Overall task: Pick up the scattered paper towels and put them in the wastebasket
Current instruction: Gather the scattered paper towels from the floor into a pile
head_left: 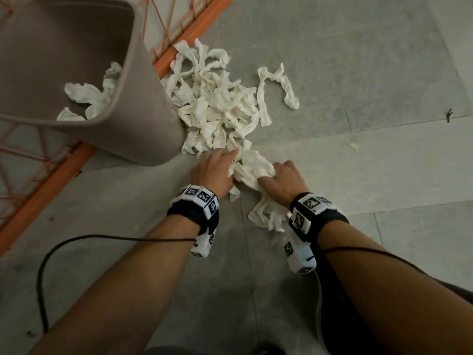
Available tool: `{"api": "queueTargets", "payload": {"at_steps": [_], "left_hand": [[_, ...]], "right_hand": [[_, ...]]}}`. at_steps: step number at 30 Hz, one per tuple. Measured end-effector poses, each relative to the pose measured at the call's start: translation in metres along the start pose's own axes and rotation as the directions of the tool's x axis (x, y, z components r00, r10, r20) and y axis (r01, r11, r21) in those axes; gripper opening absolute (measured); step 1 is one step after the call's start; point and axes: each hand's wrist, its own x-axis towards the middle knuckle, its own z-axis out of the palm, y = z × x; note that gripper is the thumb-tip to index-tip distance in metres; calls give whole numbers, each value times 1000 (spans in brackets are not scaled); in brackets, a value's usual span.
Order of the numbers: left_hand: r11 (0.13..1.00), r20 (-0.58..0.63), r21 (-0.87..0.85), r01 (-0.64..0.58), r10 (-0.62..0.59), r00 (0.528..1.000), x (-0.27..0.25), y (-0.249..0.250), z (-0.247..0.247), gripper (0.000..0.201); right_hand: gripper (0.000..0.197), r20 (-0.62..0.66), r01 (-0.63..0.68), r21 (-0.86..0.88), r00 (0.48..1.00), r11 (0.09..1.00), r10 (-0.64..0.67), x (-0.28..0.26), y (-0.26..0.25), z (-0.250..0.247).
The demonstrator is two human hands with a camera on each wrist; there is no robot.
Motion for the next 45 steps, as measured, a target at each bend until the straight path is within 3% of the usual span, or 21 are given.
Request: {"api": "queueTargets", "payload": {"at_steps": [4,7,9,12,14,16,19,22,24,27,30,33,35,36,39,43,45], "left_hand": [[999,-61,-32,-23,21,998,-6,1,1,32],[990,-135,-132,-54,36,990,-16,6,3,27],[963,-122,-258,-81,50,991,-25,10,8,32],[886,-91,-454,-95,60,994,-39,16,14,47],[839,-101,-538,-82,32,994,-46,22,16,41],[789,-131,-611,-68,-16,991,-53,30,12,28],[739,-196,-669,-77,-75,978,-60,39,2,20],[719,-315,-678,-153,-96,944,-65,45,-14,26],[682,-358,-706,-189,-113,927,-68,47,-29,28],[597,-363,-773,-215,-139,921,-71,48,-53,40],[601,-393,-764,-234,-145,908,-75,45,-78,67],[482,-254,-860,-171,-113,960,-76,42,-107,90],[413,-160,-903,-116,-74,984,-77,43,-124,84],[434,-179,-892,-125,-87,980,-77,42,-133,75],[478,-304,-859,-185,-186,934,-76,44,-160,50],[465,-505,-811,-355,-251,826,-79,41,-214,53],[440,-573,-785,-436,-245,782,-80,38,-245,51]], "right_hand": [[58,10,-20,144,1000,989,18,-9,-5,9],[70,-40,39,196,999,980,-32,-8,-7,17],[69,-22,48,321,999,946,-43,-2,-8,19],[41,78,-110,569,994,815,80,4,-12,20],[30,171,-225,656,974,720,148,4,-16,20],[29,230,-286,665,957,690,175,2,-21,18],[23,264,-273,742,959,612,108,-5,-30,13],[25,273,-239,878,962,415,-25,-14,-44,-1],[13,254,-199,915,960,351,-118,-17,-55,-11],[26,276,-179,880,947,441,-166,-22,-73,-22],[28,227,-108,848,959,519,-170,-30,-95,-35],[21,80,63,837,969,543,-235,-41,-118,-54],[22,-7,157,829,963,537,-270,-46,-132,-68],[20,-38,203,818,953,538,-302,-50,-143,-75],[17,-113,320,769,920,554,-375,-60,-176,-94],[32,-168,429,734,866,527,-471,-82,-234,-124],[31,-171,462,752,826,470,-537,-88,-257,-138]]}}
